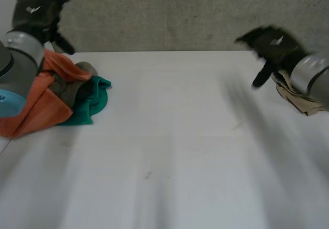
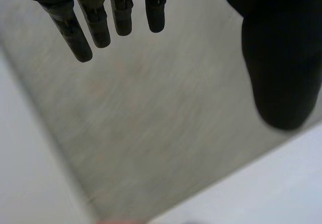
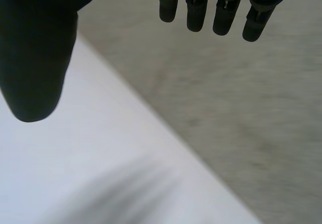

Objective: Fold the laundry.

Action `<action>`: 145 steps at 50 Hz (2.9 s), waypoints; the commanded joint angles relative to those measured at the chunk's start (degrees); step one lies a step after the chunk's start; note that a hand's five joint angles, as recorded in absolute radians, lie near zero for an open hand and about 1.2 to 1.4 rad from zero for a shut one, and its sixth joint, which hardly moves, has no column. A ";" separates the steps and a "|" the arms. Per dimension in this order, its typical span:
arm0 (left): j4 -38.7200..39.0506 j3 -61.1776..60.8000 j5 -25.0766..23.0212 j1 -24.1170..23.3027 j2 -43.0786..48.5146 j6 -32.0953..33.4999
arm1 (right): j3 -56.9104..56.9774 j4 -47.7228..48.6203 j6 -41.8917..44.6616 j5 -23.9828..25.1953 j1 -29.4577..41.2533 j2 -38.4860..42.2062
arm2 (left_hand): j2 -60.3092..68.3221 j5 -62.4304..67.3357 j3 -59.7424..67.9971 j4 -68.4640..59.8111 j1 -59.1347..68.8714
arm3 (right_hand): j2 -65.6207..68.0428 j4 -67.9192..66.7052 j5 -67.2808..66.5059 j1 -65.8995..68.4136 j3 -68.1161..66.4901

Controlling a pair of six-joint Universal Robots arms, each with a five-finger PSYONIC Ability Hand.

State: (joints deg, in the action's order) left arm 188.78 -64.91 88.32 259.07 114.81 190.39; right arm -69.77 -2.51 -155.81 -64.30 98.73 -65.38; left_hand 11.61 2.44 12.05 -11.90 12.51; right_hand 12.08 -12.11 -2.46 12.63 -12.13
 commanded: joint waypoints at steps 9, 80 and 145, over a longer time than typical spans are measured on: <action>16.35 7.52 7.05 14.01 25.99 22.40 | -27.61 0.14 10.97 0.67 3.23 -6.51 | 39.98 39.15 39.54 -39.69 39.08 | -2.08 2.11 2.46 -2.63 2.13; 2.21 -24.13 -13.51 -6.83 -0.48 2.86 | -16.28 -14.88 28.01 -3.81 5.24 -3.44 | 3.82 2.99 3.38 -3.53 2.92 | -2.08 2.11 2.46 -2.63 2.13; 39.74 6.47 0.72 -12.97 9.55 8.16 | 9.57 25.27 1.66 -14.80 5.69 -4.49 | 68.39 67.56 67.95 -68.10 67.49 | 67.92 -67.89 -67.54 67.37 -67.87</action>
State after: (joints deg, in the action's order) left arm 222.46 -58.92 89.37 246.14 126.10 199.92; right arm -62.89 8.20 -147.18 -75.97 103.62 -71.62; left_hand 68.45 55.42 68.12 -68.56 66.60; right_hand 65.56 -68.69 -53.49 59.51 -67.91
